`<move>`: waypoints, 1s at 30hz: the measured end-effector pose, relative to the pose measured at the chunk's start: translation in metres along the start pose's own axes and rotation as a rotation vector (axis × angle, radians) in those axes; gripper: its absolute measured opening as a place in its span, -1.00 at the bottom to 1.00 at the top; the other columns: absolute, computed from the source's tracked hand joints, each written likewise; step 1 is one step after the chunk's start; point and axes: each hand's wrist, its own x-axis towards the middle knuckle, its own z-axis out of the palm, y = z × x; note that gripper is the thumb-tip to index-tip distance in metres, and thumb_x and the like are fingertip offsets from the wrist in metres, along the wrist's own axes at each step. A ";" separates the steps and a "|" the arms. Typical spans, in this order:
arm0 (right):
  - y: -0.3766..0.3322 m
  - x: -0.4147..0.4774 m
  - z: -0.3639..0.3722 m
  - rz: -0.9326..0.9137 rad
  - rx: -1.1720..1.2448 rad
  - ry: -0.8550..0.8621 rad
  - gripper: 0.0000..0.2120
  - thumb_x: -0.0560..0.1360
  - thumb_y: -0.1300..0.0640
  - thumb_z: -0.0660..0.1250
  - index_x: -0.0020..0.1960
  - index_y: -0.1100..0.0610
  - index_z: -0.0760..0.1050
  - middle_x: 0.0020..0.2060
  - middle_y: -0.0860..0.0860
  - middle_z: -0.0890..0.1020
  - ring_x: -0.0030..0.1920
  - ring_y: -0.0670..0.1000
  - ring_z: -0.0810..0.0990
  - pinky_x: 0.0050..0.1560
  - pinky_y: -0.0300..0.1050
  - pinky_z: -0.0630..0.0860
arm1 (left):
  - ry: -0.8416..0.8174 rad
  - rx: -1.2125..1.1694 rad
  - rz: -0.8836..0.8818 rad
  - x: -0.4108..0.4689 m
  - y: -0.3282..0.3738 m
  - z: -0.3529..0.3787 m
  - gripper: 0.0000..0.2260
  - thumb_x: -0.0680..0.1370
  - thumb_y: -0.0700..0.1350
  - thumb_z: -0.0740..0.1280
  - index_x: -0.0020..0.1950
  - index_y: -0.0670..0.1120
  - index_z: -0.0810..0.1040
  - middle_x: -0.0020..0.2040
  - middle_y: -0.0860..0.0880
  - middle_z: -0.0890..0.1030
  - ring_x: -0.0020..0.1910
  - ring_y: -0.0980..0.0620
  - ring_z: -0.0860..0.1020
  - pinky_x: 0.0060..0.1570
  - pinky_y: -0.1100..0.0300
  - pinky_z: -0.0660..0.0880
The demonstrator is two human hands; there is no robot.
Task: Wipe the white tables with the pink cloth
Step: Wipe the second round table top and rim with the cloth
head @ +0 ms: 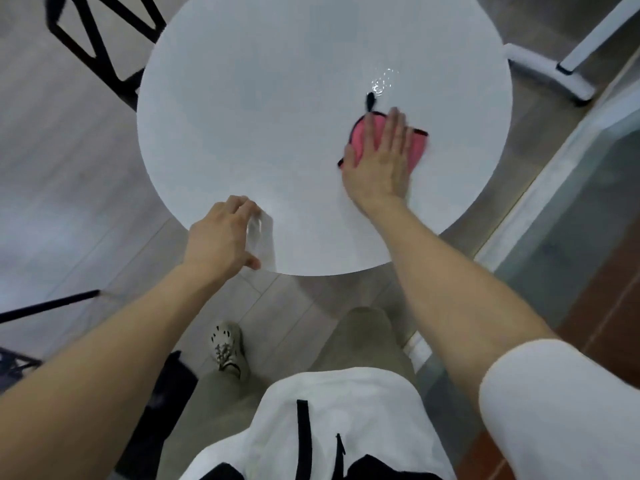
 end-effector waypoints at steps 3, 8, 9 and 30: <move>-0.085 -0.057 0.020 -0.578 -0.010 -0.154 -0.35 0.75 -0.19 -0.14 0.77 0.05 0.01 0.76 0.11 -0.05 0.76 0.10 -0.13 0.72 0.16 -0.14 | 0.002 -0.006 0.003 -0.002 -0.003 0.003 -0.08 0.25 0.10 0.76 0.53 0.09 0.43 0.56 0.08 0.40 0.43 -0.08 0.45 0.09 -0.13 0.62; -0.013 -0.039 0.014 -0.515 -0.015 -0.103 -0.39 0.78 -0.20 -0.09 0.77 -0.01 0.03 0.77 0.02 -0.01 0.76 0.04 -0.10 0.73 0.15 -0.09 | 0.026 -0.040 0.051 -0.009 -0.007 0.001 -0.11 0.33 0.14 0.72 0.58 0.09 0.39 0.66 0.10 0.31 0.56 -0.02 0.35 0.18 -0.12 0.59; 0.011 -0.033 0.009 -0.381 -0.028 -0.068 -0.38 0.77 -0.20 -0.09 0.77 -0.01 0.03 0.76 0.04 -0.01 0.76 0.05 -0.09 0.73 0.16 -0.07 | 0.029 -0.045 0.066 -0.009 -0.009 0.000 -0.13 0.35 0.15 0.71 0.57 0.10 0.39 0.65 0.11 0.31 0.56 -0.01 0.34 0.17 -0.10 0.59; -0.133 -0.092 0.049 -0.572 -0.016 -0.068 -0.37 0.75 -0.27 -0.03 0.76 -0.08 0.07 0.76 0.03 0.01 0.76 0.05 -0.07 0.72 0.18 -0.07 | 0.395 -0.349 -0.049 -0.001 -0.126 0.025 -0.57 0.62 -0.02 0.44 0.48 -0.08 0.55 0.40 -0.06 0.55 0.42 -0.12 0.47 0.40 -0.13 0.48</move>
